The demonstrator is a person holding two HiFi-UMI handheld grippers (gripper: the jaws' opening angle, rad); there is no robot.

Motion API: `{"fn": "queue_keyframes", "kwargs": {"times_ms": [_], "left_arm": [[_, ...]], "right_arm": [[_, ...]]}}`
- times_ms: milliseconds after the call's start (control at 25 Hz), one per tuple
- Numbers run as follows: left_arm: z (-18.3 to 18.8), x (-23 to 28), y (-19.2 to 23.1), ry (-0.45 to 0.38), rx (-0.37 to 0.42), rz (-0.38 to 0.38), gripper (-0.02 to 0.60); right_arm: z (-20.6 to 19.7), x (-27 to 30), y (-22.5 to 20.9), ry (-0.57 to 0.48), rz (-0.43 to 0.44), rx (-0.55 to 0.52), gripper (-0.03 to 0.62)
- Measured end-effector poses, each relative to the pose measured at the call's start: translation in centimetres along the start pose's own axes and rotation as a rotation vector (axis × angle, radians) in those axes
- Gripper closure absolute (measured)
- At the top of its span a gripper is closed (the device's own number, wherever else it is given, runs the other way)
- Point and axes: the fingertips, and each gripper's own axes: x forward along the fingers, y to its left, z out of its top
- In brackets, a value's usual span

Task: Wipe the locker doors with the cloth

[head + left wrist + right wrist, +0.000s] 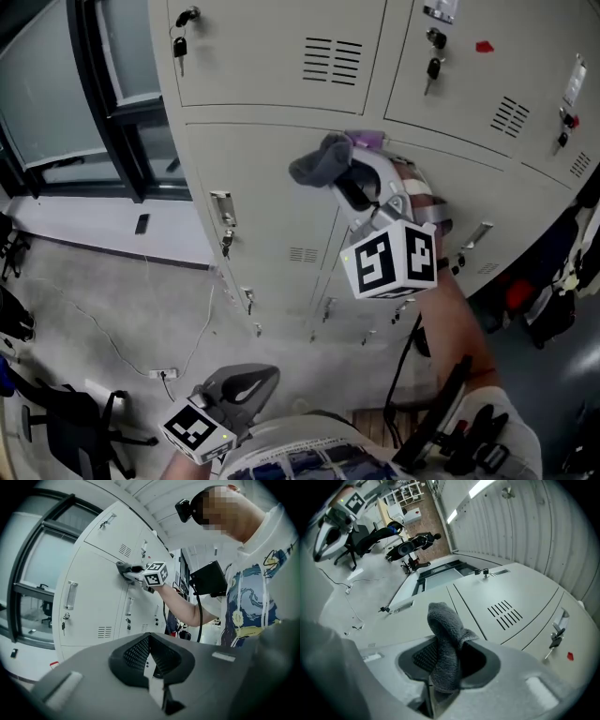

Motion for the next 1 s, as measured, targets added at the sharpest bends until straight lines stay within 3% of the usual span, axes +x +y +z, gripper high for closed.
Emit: {"fn": "queue_keyframes", "kwargs": {"times_ms": [240, 1000], "left_arm": [[0.6, -0.6, 1.7, 0.01, 0.016, -0.005, 0.581], [0.3, -0.3, 3.5, 0.048, -0.001, -0.055, 0.581]], "right_arm": [[-1.6, 1.3, 3.6, 0.039, 0.05, 0.017, 0.477], [-8.9, 2.8, 25.1, 0.221, 0.412, 0.194, 0.48]]}}
